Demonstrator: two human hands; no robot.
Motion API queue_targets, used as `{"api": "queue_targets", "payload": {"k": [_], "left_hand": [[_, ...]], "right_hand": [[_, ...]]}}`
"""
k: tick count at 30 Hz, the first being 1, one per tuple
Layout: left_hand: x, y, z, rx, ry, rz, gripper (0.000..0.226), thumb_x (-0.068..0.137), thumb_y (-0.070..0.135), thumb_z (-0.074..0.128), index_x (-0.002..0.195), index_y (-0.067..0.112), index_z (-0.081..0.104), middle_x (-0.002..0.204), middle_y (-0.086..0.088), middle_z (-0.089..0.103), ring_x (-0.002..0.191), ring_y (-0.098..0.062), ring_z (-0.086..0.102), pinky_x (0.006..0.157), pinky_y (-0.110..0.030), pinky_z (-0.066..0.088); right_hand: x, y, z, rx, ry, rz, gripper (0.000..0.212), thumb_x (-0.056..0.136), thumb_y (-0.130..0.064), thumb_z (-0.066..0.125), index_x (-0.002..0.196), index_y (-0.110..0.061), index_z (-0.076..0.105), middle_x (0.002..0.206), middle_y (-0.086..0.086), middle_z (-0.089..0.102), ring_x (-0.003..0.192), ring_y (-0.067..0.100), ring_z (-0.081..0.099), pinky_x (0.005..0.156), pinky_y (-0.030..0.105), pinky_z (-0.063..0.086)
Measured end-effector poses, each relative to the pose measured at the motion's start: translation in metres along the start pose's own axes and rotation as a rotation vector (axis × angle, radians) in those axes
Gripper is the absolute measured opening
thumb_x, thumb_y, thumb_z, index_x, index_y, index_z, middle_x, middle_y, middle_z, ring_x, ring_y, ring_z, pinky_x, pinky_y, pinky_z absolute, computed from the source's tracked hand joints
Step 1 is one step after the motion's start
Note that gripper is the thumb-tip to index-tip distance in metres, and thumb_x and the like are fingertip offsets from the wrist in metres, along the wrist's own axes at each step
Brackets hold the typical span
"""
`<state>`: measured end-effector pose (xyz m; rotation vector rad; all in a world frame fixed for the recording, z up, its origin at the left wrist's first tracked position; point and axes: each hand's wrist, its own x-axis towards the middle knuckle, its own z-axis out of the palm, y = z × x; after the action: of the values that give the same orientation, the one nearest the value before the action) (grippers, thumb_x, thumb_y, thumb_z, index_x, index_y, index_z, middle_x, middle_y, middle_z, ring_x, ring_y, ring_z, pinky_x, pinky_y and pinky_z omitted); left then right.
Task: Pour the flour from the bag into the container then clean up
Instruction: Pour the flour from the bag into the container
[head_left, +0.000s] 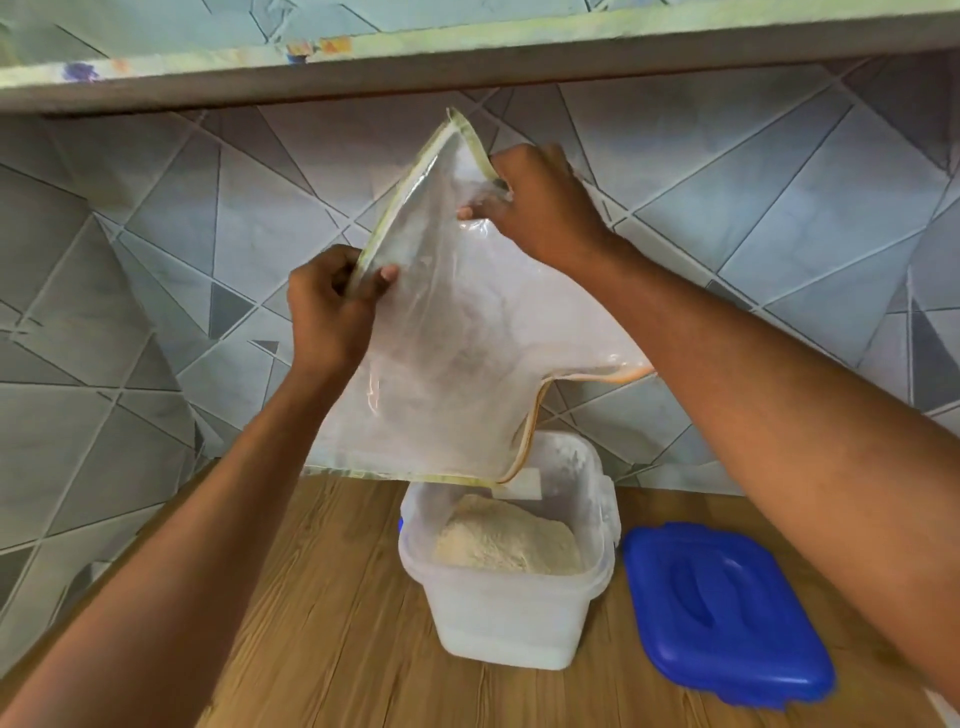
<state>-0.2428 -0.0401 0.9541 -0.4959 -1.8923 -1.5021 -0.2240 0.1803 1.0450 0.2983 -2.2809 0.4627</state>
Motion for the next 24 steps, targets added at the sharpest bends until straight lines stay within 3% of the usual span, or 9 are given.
{"api": "queue_targets", "payload": {"k": [2,4,8,11,13,15,18,21,24], "left_hand": [[0.005,-0.003,0.002,-0.07,0.065,-0.075,0.039,0.081,0.036,0.078,0.077,0.0,0.062,0.066,-0.008,0.045,0.063,-0.016,0.038,0.057,-0.033,0.034],[0.007,-0.003,0.004,-0.109,0.112,-0.133,0.036,0.081,0.035,0.078,0.075,0.003,0.062,0.065,-0.007,0.046,0.063,-0.016,0.038,0.056,-0.033,0.034],[0.011,-0.003,0.002,-0.104,0.173,-0.176,0.024,0.083,0.028,0.079,0.075,0.009,0.066,0.063,-0.004,0.051,0.059,-0.015,0.042,0.054,-0.03,0.037],[0.014,-0.005,-0.003,-0.095,0.196,-0.191,0.025,0.082,0.03,0.079,0.074,0.01,0.067,0.063,-0.005,0.051,0.059,-0.015,0.042,0.054,-0.031,0.036],[0.015,-0.004,-0.007,-0.084,0.204,-0.196,0.023,0.083,0.029,0.078,0.075,0.011,0.067,0.063,-0.005,0.053,0.059,-0.015,0.043,0.054,-0.031,0.037],[0.015,-0.005,-0.015,-0.081,0.22,-0.205,0.022,0.085,0.028,0.078,0.073,0.014,0.066,0.064,-0.006,0.055,0.059,-0.016,0.045,0.054,-0.031,0.038],[0.016,-0.007,-0.029,-0.104,0.25,-0.243,0.021,0.086,0.026,0.077,0.071,0.018,0.065,0.065,-0.007,0.055,0.058,-0.017,0.046,0.052,-0.03,0.04],[0.015,-0.012,-0.046,-0.114,0.302,-0.306,0.024,0.088,0.024,0.076,0.069,0.017,0.063,0.059,-0.001,0.054,0.051,-0.015,0.047,0.047,-0.023,0.04],[0.016,-0.022,-0.069,-0.167,0.344,-0.367,0.025,0.088,0.024,0.076,0.069,0.015,0.063,0.056,0.002,0.054,0.05,-0.015,0.046,0.05,-0.025,0.04]], "right_hand": [[-0.005,0.002,0.001,-0.216,0.133,-0.099,0.037,0.083,-0.044,0.077,0.1,-0.014,0.064,0.106,0.006,0.064,0.096,0.029,0.062,0.072,0.034,0.047],[-0.019,0.005,0.006,-0.373,0.31,-0.162,0.04,0.081,-0.032,0.076,0.114,-0.014,0.062,0.116,0.008,0.061,0.105,0.029,0.06,0.079,0.041,0.048],[-0.08,0.015,0.032,-0.341,0.562,-0.328,0.011,0.084,-0.014,0.064,0.095,-0.01,0.067,0.107,0.013,0.064,0.094,0.032,0.057,0.076,0.042,0.035],[-0.141,0.036,0.067,-0.215,0.476,-0.349,0.013,0.089,-0.015,0.063,0.079,-0.006,0.063,0.09,0.014,0.063,0.08,0.035,0.057,0.071,0.043,0.038],[-0.173,0.057,0.101,-0.104,0.363,-0.155,0.022,0.091,-0.027,0.065,0.079,-0.009,0.06,0.085,0.01,0.06,0.081,0.034,0.058,0.071,0.042,0.041],[-0.188,0.069,0.128,0.109,0.19,0.175,0.038,0.086,-0.048,0.068,0.086,-0.011,0.058,0.088,0.008,0.059,0.087,0.032,0.058,0.074,0.041,0.046],[-0.173,0.072,0.148,0.475,-0.045,0.661,0.083,0.062,-0.078,0.063,0.115,-0.014,0.056,0.114,0.01,0.058,0.107,0.029,0.057,0.088,0.038,0.048],[-0.144,0.076,0.171,0.672,-0.143,0.782,0.089,0.055,-0.071,0.079,0.126,-0.026,0.049,0.123,0.004,0.058,0.109,0.021,0.058,0.089,0.033,0.047],[-0.116,0.084,0.21,1.0,-0.247,0.883,0.093,0.053,-0.054,0.093,0.129,-0.035,0.042,0.124,0.003,0.064,0.109,0.021,0.063,0.097,0.039,0.049]]}}
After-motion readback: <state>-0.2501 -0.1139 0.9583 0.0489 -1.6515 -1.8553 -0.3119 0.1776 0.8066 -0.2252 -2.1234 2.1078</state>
